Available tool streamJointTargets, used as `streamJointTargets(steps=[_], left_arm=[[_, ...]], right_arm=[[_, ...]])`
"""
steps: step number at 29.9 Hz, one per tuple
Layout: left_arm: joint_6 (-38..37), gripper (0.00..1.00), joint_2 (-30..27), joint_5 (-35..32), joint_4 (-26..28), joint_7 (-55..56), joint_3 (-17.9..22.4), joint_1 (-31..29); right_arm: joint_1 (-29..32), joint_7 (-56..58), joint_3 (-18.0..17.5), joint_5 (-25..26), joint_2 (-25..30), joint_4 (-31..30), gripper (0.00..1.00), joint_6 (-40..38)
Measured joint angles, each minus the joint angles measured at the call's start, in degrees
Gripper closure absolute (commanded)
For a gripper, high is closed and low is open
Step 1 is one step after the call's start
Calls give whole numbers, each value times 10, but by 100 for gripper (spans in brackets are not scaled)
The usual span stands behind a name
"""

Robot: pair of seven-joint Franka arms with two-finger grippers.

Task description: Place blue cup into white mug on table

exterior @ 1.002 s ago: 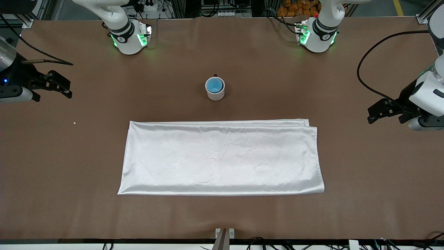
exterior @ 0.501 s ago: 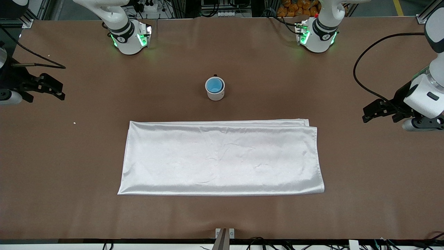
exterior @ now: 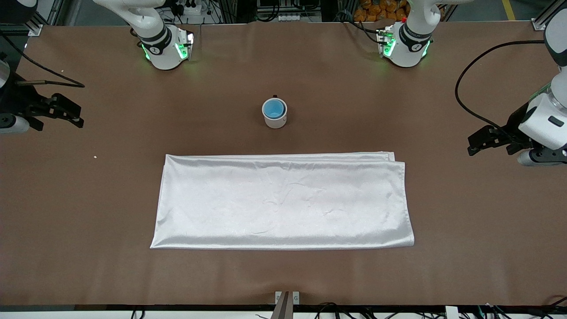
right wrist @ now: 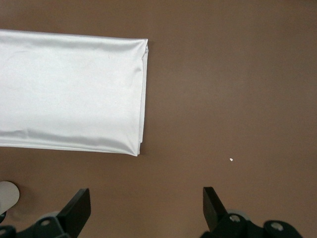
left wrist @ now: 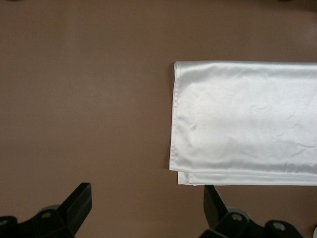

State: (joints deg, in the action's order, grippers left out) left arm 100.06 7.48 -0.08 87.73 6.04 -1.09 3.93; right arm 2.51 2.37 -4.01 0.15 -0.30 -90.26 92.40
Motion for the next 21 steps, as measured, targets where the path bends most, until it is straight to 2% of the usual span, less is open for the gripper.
streamJointTargets(steps=[21], left_arm=[[-24,0,-13,-4,-21,0,0,-1]], right_arm=[[0,0,0,0,-1,0,0,-1]])
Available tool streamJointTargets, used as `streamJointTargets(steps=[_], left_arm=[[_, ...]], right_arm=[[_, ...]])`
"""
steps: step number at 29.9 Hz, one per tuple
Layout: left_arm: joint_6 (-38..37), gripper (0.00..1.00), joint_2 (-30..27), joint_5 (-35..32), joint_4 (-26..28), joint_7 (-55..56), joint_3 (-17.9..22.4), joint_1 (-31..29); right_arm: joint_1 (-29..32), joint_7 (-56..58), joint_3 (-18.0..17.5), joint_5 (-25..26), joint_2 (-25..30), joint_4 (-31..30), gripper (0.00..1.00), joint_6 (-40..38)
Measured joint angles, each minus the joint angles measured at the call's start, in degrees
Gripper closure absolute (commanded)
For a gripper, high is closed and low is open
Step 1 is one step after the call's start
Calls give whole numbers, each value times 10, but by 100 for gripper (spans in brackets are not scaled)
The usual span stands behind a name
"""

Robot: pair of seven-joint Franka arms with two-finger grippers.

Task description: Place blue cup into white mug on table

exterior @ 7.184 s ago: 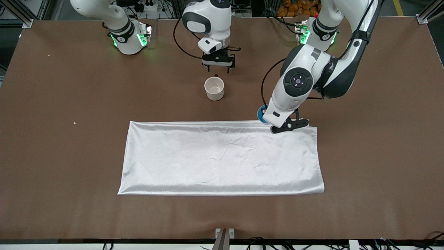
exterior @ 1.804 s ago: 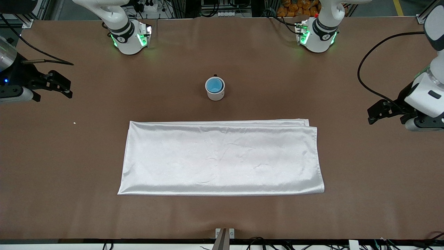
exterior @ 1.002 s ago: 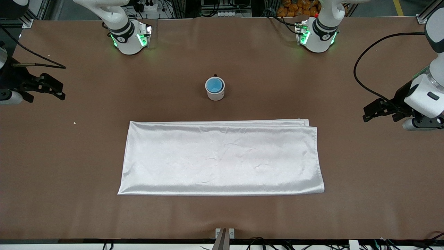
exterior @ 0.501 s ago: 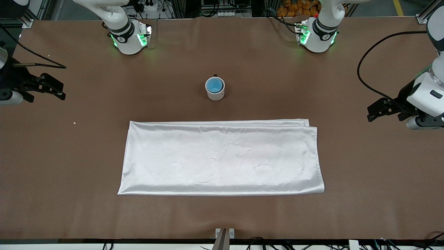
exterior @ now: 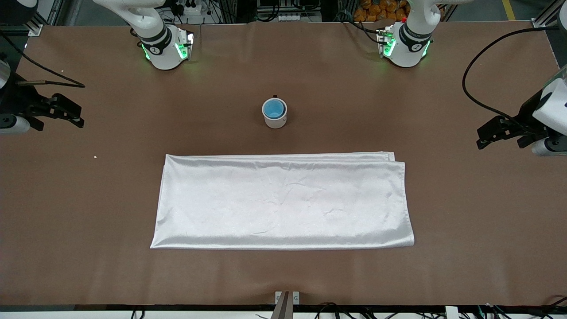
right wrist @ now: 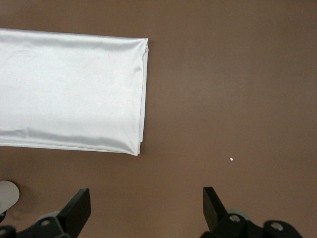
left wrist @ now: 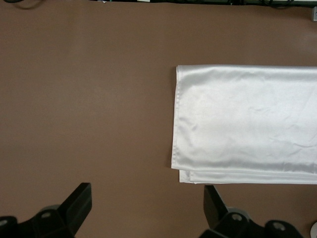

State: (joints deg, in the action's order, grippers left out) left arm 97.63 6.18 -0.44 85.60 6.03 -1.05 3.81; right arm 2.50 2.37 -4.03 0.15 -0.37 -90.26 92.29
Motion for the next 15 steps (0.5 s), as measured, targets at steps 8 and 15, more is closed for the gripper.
streamJointTargets(steps=[8,15], left_arm=[[-12,0,0,0,0,0,0,0],[-24,0,0,0,0,0,-1,0]], right_arm=[[0,0,0,0,0,0,0,0],[0,1,0,0,0,0,0,0]])
